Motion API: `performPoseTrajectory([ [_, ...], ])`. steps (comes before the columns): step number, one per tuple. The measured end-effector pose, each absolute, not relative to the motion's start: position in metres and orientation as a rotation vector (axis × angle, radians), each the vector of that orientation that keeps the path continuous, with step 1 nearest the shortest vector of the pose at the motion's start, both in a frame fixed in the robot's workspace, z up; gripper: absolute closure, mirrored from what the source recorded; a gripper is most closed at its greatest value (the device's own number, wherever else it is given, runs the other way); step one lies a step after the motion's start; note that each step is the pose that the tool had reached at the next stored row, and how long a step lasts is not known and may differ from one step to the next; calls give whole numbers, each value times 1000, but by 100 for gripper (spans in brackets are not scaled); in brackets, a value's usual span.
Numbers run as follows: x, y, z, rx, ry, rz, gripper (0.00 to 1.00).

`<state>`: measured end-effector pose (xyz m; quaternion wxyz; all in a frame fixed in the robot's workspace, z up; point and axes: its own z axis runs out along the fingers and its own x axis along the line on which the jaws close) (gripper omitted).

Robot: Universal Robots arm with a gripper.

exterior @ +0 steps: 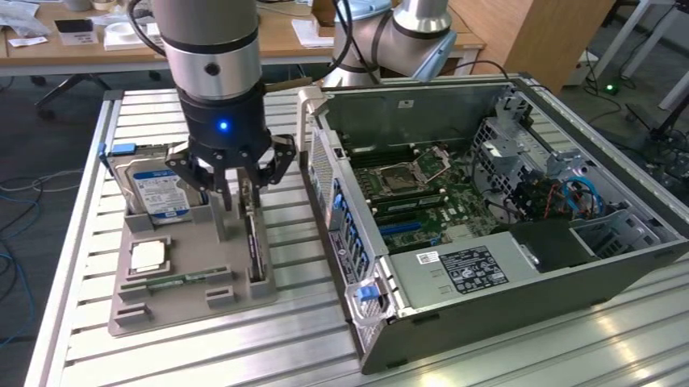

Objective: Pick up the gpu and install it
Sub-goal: 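Pick up the gpu and move the gpu toward the slot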

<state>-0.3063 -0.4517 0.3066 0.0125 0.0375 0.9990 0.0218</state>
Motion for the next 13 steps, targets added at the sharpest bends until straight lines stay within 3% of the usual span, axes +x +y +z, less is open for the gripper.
performPoseTrajectory([
  [13, -306, -452, 289, 117, 3114, 68, 58],
])
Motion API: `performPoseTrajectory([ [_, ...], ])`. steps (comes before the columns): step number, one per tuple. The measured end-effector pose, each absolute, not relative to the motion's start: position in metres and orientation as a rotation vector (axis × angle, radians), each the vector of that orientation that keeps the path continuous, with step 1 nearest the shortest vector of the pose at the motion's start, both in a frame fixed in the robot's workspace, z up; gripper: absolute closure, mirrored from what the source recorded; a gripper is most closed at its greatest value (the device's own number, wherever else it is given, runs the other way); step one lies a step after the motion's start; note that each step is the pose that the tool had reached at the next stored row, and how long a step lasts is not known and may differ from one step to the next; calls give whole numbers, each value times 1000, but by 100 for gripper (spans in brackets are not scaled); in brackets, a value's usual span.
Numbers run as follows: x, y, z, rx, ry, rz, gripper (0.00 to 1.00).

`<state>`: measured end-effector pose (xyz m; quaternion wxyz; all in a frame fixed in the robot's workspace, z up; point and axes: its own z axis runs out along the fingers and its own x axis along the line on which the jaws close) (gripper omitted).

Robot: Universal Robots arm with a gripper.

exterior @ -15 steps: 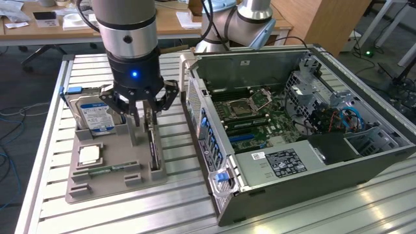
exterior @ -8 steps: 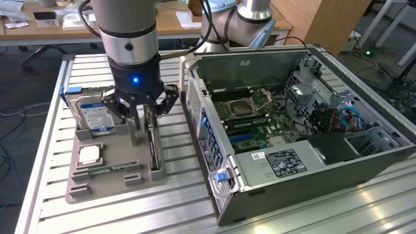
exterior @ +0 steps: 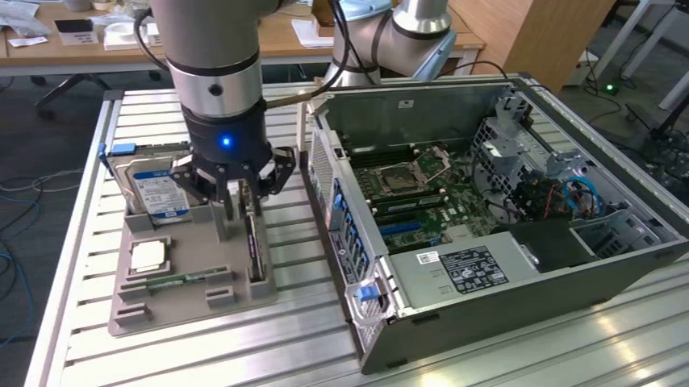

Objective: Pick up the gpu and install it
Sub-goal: 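Pick up the gpu and move the gpu toward the slot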

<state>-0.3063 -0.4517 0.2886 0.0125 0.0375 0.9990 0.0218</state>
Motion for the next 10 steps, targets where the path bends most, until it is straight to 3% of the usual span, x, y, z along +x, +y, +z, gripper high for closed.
performPoseTrajectory([
  [10, -303, -452, 281, 117, 3114, 68, 58],
])
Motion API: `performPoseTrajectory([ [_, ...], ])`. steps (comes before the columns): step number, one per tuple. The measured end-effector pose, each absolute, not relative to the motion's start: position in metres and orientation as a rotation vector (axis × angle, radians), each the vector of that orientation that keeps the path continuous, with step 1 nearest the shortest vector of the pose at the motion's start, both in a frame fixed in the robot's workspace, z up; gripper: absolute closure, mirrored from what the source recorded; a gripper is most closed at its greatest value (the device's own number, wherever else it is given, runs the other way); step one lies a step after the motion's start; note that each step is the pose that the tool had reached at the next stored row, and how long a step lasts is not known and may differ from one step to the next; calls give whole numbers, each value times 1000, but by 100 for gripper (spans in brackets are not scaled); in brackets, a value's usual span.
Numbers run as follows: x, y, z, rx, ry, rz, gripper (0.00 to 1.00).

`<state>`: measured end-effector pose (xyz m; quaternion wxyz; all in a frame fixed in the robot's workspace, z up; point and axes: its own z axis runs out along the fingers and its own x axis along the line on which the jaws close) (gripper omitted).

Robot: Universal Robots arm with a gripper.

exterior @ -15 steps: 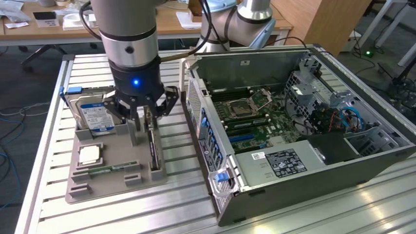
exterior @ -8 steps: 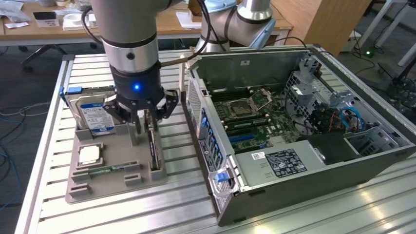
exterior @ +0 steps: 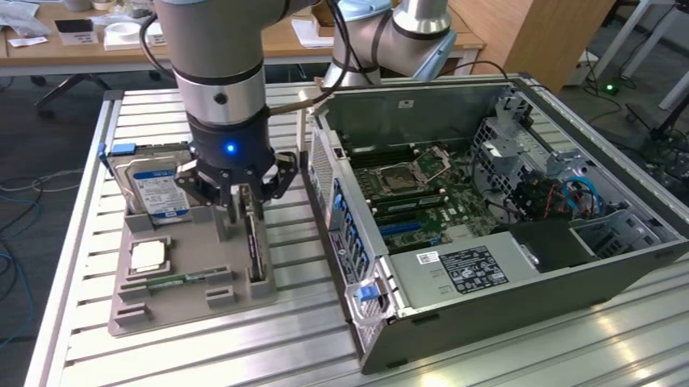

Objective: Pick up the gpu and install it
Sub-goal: 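Pick up the gpu and move the gpu toward the slot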

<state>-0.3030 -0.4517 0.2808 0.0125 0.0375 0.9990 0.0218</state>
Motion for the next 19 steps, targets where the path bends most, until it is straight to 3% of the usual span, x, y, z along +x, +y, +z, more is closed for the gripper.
performPoseTrajectory([
  [19, -299, -452, 257, 117, 3114, 68, 58],
])
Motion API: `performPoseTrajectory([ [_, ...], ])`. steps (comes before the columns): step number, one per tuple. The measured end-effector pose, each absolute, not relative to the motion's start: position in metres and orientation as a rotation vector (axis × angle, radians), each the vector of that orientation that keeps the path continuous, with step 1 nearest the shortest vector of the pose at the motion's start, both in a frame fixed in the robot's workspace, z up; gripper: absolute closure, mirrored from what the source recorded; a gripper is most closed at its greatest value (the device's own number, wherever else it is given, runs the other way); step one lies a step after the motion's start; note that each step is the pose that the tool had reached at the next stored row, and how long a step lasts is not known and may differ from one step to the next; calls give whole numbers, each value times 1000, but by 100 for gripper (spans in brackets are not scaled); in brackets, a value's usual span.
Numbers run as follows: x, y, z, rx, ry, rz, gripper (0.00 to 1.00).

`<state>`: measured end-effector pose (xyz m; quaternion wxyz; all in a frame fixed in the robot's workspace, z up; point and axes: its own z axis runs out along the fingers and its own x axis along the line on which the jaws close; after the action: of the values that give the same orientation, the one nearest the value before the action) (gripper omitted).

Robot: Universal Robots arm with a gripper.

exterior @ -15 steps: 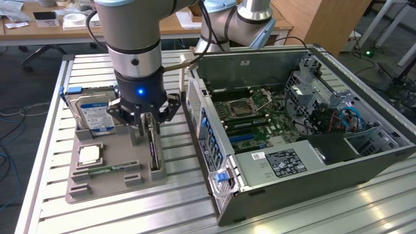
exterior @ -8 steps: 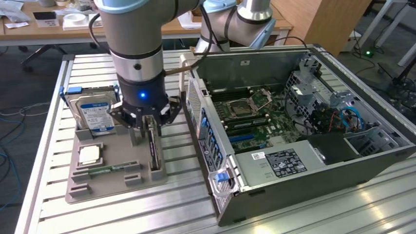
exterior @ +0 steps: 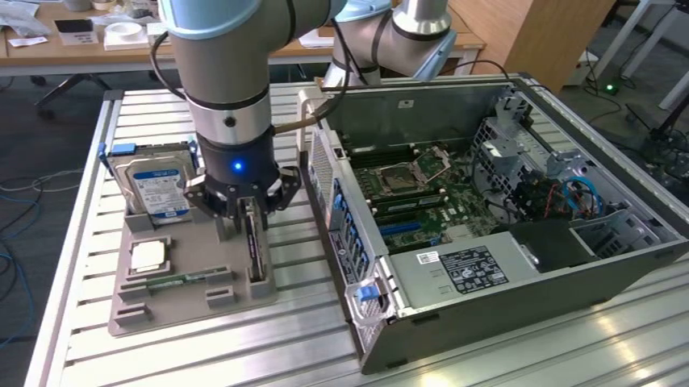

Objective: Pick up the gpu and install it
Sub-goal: 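Pick up the gpu and move the gpu toward the slot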

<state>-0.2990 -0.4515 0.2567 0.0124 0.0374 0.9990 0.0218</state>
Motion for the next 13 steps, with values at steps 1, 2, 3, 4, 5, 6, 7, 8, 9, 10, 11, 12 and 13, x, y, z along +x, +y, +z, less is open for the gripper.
performPoseTrajectory([
  [1, -299, -451, 257, 117, 3114, 68, 58],
  [2, -299, -451, 257, 117, 3114, 67, 58],
  [3, -299, -451, 257, 117, 3114, 68, 58],
  [4, -299, -451, 257, 117, 3114, 68, 58],
  [5, -299, -451, 256, 117, 3114, 68, 58],
  [6, -299, -451, 256, 115, 3114, 68, 58],
  [7, -299, -451, 256, 114, 3114, 68, 58],
  [8, -299, -451, 256, 111, 3114, 68, 58],
  [9, -299, -451, 256, 107, 3114, 68, 58],
  [10, -299, -451, 256, 103, 3114, 69, 58],
  [11, -299, -450, 255, 101, 3115, 68, 58],
  [12, -299, -450, 255, 99, 3115, 68, 58],
  [13, -299, -449, 255, 99, 3115, 68, 58],
])
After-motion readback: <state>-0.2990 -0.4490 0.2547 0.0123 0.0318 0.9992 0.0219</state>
